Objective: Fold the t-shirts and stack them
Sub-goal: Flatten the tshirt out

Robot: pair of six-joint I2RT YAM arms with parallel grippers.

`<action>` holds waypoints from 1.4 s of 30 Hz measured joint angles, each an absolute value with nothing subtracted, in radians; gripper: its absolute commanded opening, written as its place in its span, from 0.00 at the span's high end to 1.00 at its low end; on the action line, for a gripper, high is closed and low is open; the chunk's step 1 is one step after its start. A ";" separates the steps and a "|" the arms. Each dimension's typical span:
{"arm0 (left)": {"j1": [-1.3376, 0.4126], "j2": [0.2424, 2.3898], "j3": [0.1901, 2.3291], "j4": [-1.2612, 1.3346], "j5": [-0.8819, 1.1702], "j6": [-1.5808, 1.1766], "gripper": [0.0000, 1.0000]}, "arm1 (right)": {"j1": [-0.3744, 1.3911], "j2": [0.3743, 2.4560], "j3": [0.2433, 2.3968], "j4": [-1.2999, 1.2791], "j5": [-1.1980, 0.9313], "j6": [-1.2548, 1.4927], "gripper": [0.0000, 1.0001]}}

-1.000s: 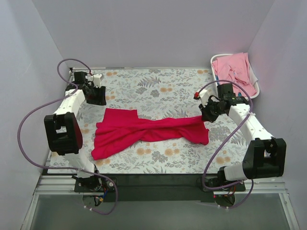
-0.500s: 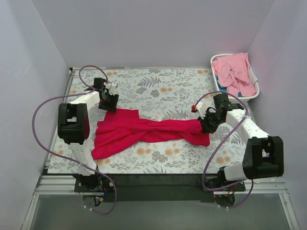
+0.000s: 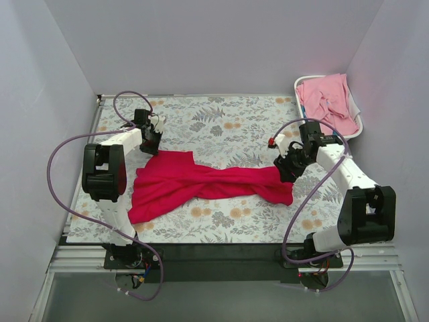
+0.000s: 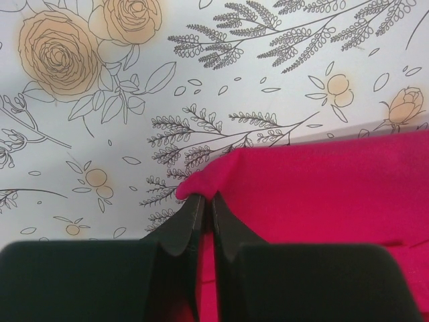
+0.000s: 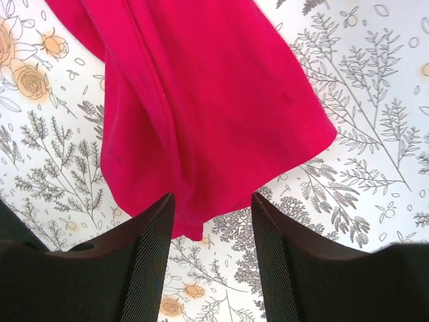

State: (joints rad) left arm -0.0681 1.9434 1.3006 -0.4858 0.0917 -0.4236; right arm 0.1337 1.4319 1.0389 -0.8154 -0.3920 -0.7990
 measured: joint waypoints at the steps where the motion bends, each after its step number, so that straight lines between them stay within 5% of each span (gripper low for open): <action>1: -0.068 1.943 1.301 -0.486 0.092 -0.424 1.00 | 0.132 1.440 1.046 -0.826 -0.395 -0.806 0.43; 12: -0.068 1.943 1.301 -0.488 0.093 -0.424 1.00 | 0.131 1.487 1.049 -0.956 -0.393 -0.886 0.35; 19: -0.067 1.946 1.308 -0.500 0.104 -0.436 1.00 | 0.130 1.508 1.013 -0.956 -0.353 -0.900 0.62; 29: -0.060 1.958 1.331 -0.529 0.133 -0.451 1.00 | 0.130 1.529 1.011 -0.906 -0.299 -0.894 0.72; 34: -0.056 1.958 1.332 -0.535 0.150 -0.454 1.00 | 0.130 1.530 1.011 -0.893 -0.297 -0.894 0.99; 42: -0.054 1.959 1.336 -0.549 0.175 -0.462 1.00 | 0.130 1.530 1.011 -0.890 -0.298 -0.889 0.99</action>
